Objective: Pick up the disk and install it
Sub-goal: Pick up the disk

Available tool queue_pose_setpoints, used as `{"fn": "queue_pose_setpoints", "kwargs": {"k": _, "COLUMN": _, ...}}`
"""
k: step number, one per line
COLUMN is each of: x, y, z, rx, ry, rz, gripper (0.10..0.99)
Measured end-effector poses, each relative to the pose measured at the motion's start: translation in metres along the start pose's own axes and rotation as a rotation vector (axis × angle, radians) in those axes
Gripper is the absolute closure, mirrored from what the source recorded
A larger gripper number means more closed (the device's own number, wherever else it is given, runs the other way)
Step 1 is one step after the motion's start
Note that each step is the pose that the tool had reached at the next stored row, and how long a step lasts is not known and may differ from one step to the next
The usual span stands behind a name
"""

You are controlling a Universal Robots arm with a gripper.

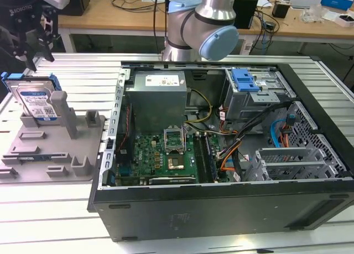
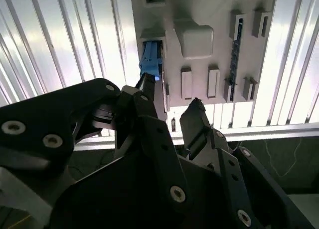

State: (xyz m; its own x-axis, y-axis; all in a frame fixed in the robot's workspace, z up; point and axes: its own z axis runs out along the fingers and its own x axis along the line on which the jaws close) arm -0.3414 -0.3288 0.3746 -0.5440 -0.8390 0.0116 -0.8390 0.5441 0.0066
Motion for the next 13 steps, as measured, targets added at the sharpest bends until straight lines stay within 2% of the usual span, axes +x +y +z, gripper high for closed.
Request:
{"fn": "queue_pose_setpoints", "kwargs": {"k": 3, "x": 0.0000, "y": 0.0000, "z": 0.0007, "rx": 0.012, "ry": -0.0068, "rz": -0.084, "gripper": 0.604}}
{"fn": "queue_pose_setpoints", "kwargs": {"k": 10, "x": -0.0005, "y": 0.0002, "z": 0.0026, "rx": 0.039, "ry": -0.0219, "rz": -0.197, "gripper": 0.604}}
{"fn": "queue_pose_setpoints", "kwargs": {"k": 13, "x": -0.0020, "y": 0.0007, "z": 0.0034, "rx": 0.040, "ry": -0.0229, "rz": -0.241, "gripper": 0.604}}
